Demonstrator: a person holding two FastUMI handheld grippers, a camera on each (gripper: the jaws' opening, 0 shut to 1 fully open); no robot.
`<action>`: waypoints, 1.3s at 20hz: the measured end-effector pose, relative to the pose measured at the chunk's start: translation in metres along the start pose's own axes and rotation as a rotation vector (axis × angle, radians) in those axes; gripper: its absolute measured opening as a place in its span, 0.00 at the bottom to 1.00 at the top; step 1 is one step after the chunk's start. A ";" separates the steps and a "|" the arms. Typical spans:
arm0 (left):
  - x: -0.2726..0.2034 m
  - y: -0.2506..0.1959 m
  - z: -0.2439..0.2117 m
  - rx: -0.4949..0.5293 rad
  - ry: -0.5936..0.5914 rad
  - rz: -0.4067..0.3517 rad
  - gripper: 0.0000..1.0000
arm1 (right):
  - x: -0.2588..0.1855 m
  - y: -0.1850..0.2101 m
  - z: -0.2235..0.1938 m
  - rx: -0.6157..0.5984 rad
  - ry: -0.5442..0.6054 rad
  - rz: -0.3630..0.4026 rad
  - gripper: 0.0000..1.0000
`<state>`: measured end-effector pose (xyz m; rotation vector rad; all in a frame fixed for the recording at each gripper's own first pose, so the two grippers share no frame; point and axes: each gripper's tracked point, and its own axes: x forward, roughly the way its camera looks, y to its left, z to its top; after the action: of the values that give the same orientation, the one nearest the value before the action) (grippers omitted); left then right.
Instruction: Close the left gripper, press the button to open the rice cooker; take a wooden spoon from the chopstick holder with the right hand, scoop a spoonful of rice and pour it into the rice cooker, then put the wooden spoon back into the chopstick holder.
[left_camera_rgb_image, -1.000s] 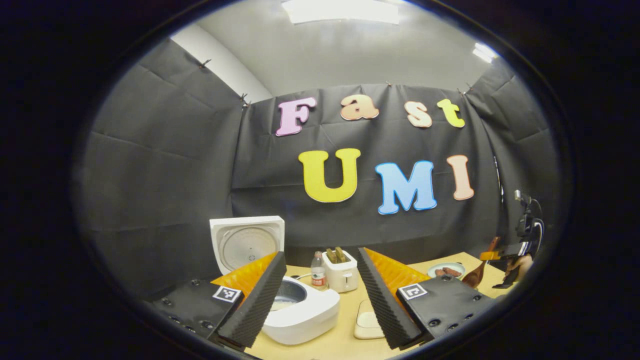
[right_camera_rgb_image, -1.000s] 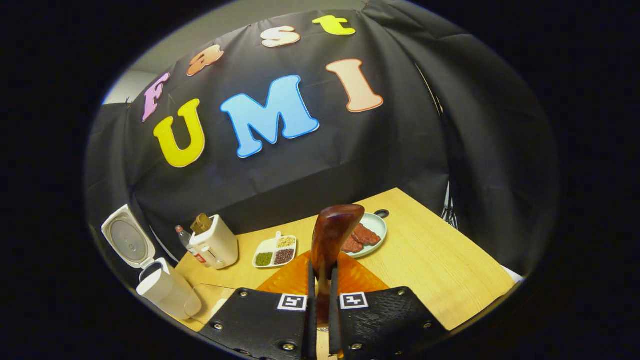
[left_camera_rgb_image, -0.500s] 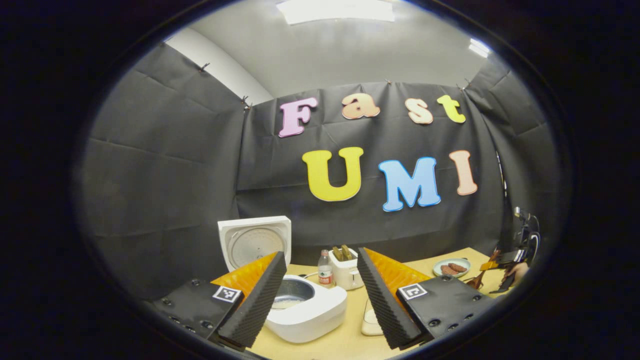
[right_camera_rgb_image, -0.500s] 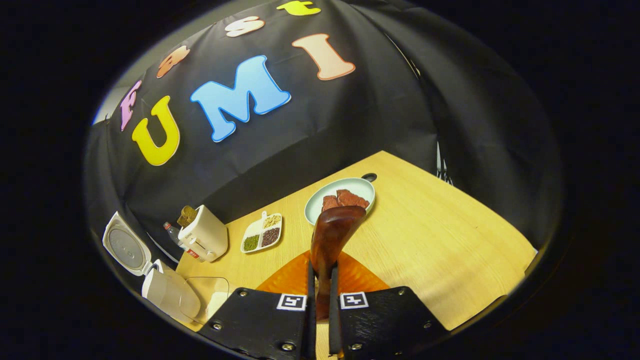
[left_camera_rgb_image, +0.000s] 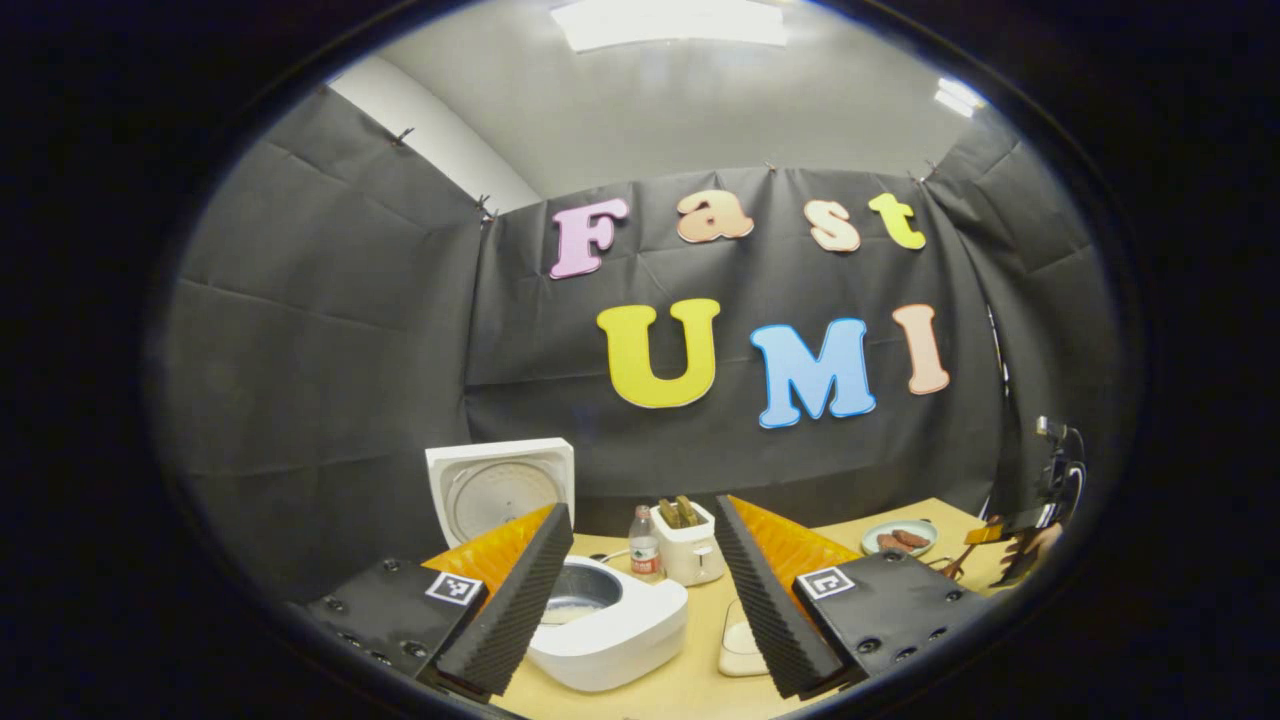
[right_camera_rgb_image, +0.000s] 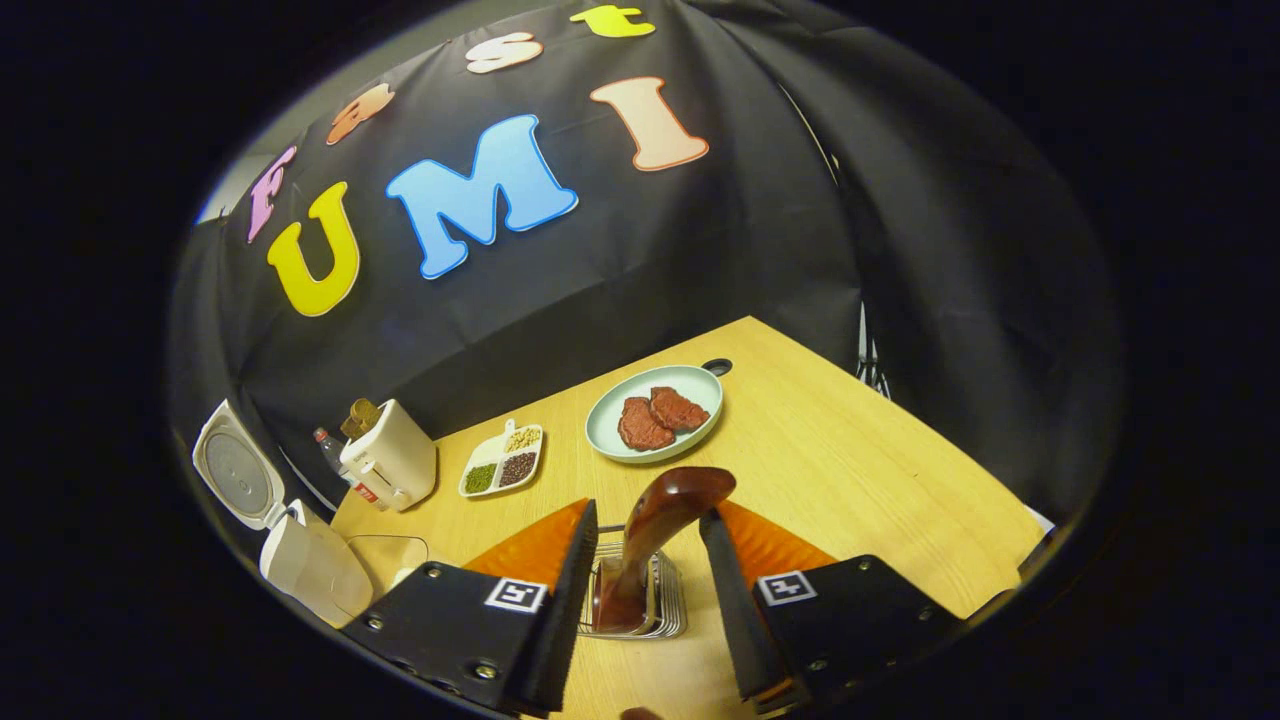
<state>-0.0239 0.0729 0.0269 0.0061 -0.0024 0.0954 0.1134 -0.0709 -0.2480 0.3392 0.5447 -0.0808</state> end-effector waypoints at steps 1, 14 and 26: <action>0.002 0.001 -0.001 -0.001 0.001 -0.001 0.98 | -0.006 -0.007 0.007 -0.028 -0.024 -0.028 0.64; 0.070 0.048 -0.015 -0.015 0.038 0.041 0.99 | -0.128 0.032 0.112 -0.248 -0.320 -0.059 1.00; 0.184 0.136 0.014 0.024 0.012 0.174 0.99 | -0.205 0.074 0.136 -0.263 -0.459 -0.071 0.99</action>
<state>0.1462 0.2253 0.0427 0.0297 0.0101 0.2690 0.0180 -0.0496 -0.0105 0.0384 0.1080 -0.1490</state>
